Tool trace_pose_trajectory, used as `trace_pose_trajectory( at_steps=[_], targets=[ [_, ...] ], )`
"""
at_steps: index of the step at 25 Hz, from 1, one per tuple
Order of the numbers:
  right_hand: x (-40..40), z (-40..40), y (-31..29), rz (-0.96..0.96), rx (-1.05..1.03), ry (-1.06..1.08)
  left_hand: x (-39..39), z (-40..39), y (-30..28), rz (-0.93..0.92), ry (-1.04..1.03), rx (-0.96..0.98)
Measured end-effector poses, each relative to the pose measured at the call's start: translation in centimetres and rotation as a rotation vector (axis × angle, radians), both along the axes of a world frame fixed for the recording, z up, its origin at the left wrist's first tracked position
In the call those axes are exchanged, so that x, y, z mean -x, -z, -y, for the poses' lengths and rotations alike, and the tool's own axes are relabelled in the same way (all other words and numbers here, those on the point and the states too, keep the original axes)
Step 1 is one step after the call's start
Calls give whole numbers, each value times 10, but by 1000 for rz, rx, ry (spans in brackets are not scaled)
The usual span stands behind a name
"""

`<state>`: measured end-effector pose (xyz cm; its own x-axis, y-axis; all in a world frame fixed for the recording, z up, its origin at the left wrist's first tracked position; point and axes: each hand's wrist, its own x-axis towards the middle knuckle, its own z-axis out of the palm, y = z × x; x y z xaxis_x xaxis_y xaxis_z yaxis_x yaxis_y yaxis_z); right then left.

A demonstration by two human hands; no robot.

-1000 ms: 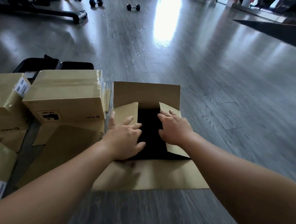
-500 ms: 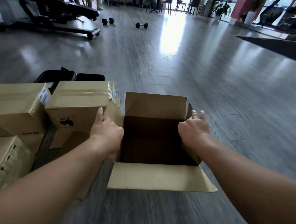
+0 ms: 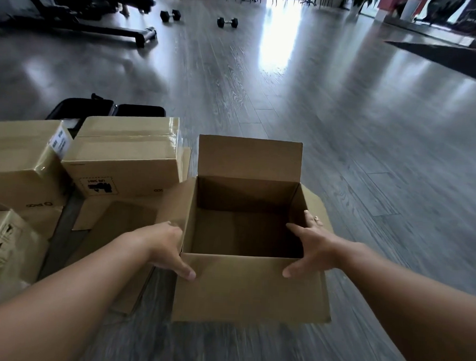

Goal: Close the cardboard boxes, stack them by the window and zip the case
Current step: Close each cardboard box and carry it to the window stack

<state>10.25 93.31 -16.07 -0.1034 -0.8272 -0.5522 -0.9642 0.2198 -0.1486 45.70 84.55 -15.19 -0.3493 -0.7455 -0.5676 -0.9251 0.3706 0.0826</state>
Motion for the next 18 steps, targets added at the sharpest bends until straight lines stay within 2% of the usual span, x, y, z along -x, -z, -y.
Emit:
trace_pose_trajectory(
  at_steps=[8, 13, 18],
  targets=[
    [44, 0, 15, 10, 226, 292, 38, 10, 27, -225, 12, 220],
    [29, 6, 17, -70, 298, 116, 19, 20, 24, -185, 65, 336],
    [-47, 43, 11, 105, 296, -112, -32, 23, 12, -130, -20, 329]
  ],
)
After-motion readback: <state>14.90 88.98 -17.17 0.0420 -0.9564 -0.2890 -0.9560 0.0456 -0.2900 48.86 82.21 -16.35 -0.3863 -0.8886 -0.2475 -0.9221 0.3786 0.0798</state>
